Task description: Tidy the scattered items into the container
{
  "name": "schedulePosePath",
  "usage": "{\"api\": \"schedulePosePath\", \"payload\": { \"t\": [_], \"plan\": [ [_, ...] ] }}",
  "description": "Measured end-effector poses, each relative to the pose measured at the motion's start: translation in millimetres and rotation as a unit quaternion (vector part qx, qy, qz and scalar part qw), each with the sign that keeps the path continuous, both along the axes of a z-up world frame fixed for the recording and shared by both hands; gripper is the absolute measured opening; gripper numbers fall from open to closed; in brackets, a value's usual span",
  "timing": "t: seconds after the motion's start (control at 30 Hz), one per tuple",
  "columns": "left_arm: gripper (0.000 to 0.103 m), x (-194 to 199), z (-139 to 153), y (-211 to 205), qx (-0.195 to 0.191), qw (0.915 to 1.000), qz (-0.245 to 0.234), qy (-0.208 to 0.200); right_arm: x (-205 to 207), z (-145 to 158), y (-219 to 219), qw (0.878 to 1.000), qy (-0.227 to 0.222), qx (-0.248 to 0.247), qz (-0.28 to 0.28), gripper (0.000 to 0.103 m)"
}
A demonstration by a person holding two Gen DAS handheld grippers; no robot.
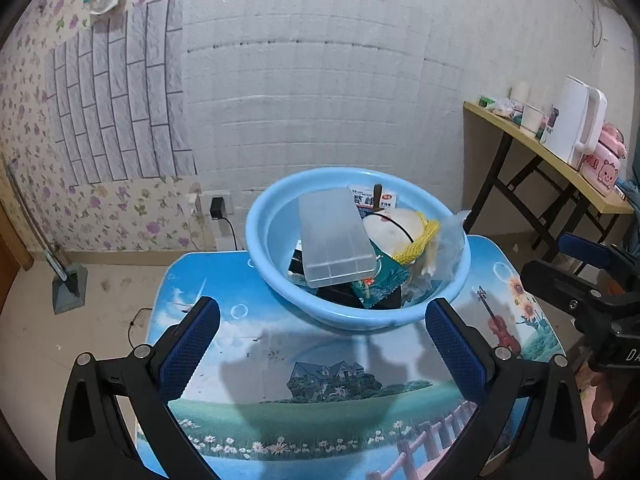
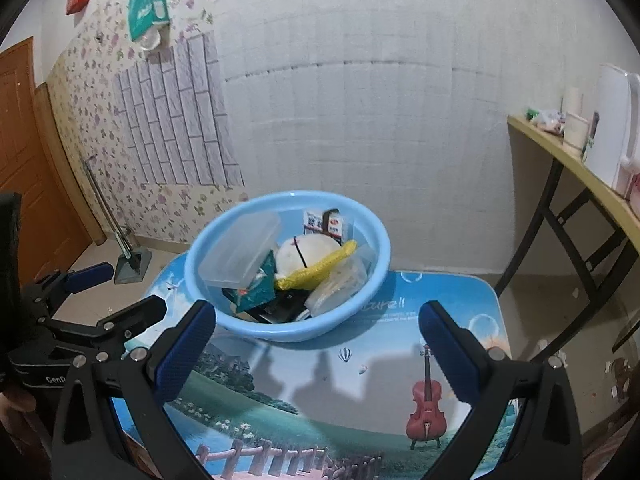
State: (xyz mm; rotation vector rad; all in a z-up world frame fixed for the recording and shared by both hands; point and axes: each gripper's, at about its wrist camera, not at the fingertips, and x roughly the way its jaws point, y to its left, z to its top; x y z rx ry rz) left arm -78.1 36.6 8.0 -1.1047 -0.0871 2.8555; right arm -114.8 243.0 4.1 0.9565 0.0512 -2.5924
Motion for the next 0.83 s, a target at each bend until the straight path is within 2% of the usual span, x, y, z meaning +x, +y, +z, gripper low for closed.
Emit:
{"api": "schedulePosePath", "payload": {
  "t": [0.47, 0.53, 0.67, 0.83],
  "plan": [
    [0.103, -22, -16, 6, -0.003, 0.9998, -0.005, -0.018, -25, -20, 1, 1.000, -0.024, -0.001, -0.004, 0.103],
    [0.103, -24, -18, 8, 0.004, 0.9994, -0.021, -0.026, -27, -22, 1, 1.000, -0.027, -0.002, -0.005, 0.103],
    [0.103, -22, -17, 16, -0.010, 0.9991, -0.029, -0.030, -27, -23, 1, 0.999, -0.033, -0.001, -0.007, 0.103],
    [0.103, -14, -11, 16, -0.003, 0.9993, -0.022, -0.030, -17, -18, 3, 1.000, -0.029, 0.000, -0.009, 0.103]
  ]
}}
